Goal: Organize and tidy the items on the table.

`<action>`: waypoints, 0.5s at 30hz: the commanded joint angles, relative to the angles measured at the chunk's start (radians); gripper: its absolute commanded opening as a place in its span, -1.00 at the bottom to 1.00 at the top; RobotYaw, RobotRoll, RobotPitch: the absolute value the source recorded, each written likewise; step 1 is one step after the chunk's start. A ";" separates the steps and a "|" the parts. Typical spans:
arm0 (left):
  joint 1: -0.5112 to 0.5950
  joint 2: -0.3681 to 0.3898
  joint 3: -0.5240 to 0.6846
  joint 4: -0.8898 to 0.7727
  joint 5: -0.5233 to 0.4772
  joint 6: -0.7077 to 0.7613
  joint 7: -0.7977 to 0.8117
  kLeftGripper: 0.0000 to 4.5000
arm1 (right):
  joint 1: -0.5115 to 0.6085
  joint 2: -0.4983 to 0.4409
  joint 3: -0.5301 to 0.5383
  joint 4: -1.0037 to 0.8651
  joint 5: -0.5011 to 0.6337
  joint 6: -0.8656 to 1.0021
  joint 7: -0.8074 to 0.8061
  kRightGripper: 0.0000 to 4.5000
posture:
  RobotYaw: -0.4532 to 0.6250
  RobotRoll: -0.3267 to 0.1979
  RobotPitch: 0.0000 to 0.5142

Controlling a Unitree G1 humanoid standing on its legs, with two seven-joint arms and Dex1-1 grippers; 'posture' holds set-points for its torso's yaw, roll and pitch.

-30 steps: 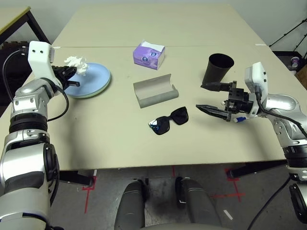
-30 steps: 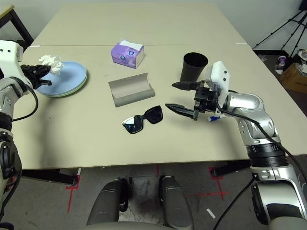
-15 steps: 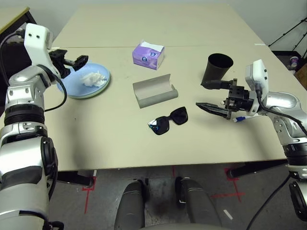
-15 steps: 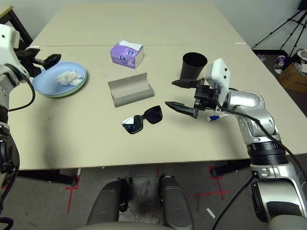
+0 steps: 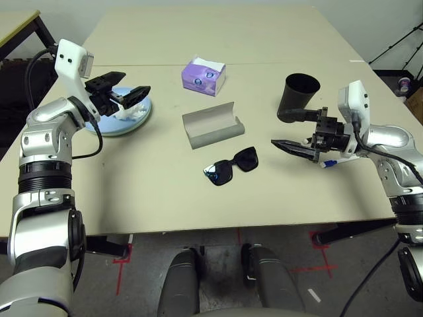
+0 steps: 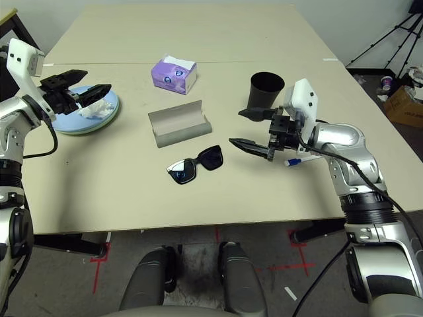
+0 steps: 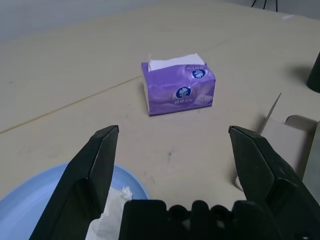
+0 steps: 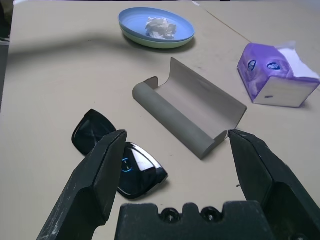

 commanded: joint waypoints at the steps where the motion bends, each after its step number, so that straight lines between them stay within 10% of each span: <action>1: 0.074 -0.006 -0.006 -0.084 -0.031 0.028 -0.034 0.99 | -0.016 -0.020 0.001 0.025 -0.008 -0.012 0.025 1.00 | -0.22 0.25 -0.47; 15: 0.085 0.074 -0.099 -0.074 -0.057 -0.011 -0.365 0.99 | -0.022 -0.021 0.011 0.027 -0.008 -0.012 0.044 1.00 | -0.22 0.25 -0.44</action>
